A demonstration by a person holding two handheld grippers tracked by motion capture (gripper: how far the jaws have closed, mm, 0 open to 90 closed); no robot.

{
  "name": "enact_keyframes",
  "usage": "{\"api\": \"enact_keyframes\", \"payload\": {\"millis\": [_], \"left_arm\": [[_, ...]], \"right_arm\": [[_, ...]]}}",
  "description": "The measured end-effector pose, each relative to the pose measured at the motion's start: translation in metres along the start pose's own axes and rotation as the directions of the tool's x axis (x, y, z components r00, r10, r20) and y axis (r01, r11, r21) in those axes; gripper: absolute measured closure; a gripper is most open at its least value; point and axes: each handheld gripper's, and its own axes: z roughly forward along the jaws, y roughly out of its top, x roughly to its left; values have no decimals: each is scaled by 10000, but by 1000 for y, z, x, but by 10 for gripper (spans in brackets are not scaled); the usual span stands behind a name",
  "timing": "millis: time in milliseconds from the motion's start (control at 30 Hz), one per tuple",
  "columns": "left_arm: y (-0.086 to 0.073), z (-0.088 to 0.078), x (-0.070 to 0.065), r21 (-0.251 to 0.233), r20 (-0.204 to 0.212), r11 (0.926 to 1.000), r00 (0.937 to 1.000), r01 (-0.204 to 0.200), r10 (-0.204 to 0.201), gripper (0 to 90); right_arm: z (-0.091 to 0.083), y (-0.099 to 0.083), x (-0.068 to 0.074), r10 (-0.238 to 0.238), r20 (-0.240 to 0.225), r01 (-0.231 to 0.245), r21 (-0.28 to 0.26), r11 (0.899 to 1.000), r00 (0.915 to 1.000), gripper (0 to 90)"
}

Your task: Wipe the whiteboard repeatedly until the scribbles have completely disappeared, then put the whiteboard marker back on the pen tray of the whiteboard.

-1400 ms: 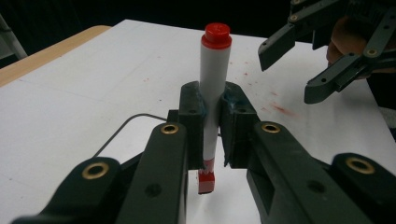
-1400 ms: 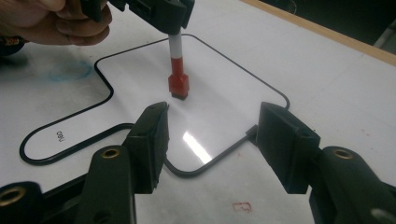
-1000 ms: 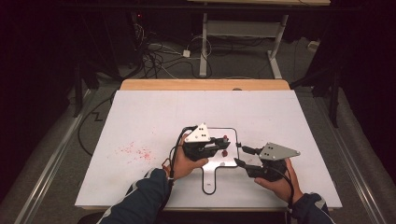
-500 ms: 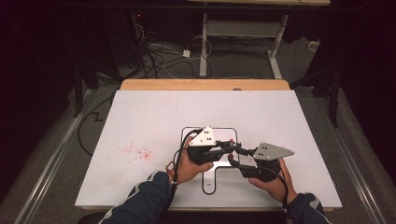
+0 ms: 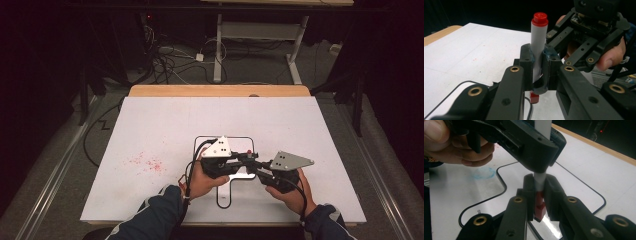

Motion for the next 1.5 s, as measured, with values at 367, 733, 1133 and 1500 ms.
{"api": "enact_keyframes", "payload": {"millis": [367,733,1133,1500], "left_arm": [[1,-16,4,39,-1730,10000,9849,-70,76,403],[-39,-99,12,2235,-4788,9694,8549,-1013,1997,220],[-101,-189,4,2307,-5870,9658,8086,1187,408,220],[-108,-198,-5,2170,-5749,9645,8182,1507,15,223]], "right_arm": [[-1,-3,-16,981,343,-1005,768,9920,9946,817],[6,-21,-44,3343,1232,-3536,2052,9126,9344,815],[36,-28,-56,4120,1743,-4437,2283,8666,8944,794],[48,-35,-53,3755,2554,-4320,2214,8743,8909,740]]}}
